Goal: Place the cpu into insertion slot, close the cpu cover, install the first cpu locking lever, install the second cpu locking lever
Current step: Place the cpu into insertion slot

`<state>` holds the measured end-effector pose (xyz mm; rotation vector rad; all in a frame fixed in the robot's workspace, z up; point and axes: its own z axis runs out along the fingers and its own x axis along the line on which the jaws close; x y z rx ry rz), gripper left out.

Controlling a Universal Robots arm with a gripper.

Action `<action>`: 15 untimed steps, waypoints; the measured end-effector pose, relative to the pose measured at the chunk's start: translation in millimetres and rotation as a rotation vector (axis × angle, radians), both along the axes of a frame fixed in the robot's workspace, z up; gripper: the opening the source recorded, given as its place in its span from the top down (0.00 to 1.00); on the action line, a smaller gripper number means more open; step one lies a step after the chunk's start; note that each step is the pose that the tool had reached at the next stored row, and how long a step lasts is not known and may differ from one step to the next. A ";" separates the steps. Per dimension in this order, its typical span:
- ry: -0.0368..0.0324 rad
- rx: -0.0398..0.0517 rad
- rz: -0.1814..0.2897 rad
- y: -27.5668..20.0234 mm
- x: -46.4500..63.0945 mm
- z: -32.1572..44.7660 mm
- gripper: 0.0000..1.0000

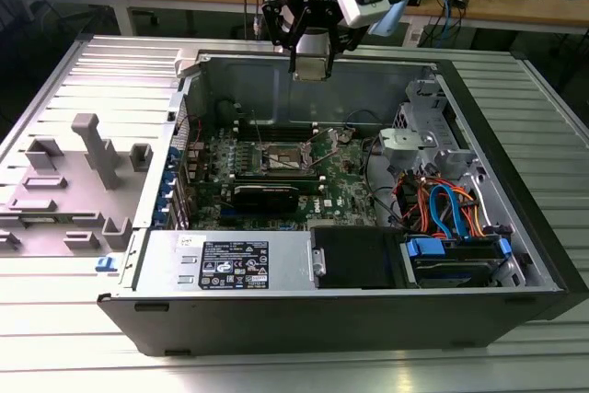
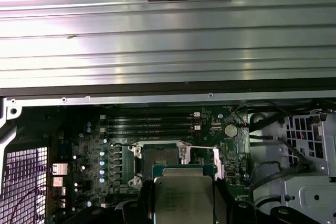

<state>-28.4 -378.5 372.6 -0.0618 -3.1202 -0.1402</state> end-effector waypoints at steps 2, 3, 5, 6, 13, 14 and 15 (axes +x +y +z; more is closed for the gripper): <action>0.0000 0.0000 -0.019 0.0 -0.1 0.0 0.45; 0.0000 0.0000 -0.035 0.0 0.0 0.0 0.45; 0.0000 0.0001 -0.059 0.0 -0.1 0.0 0.45; -0.0001 0.0000 -0.077 0.0 0.0 0.0 0.45; -0.0001 0.0001 -0.115 -2.2 -0.1 0.0 0.45; 0.0000 0.0000 -0.115 -2.9 -0.1 0.0 0.45; 0.0000 0.0000 -0.115 -4.3 -0.1 0.0 0.45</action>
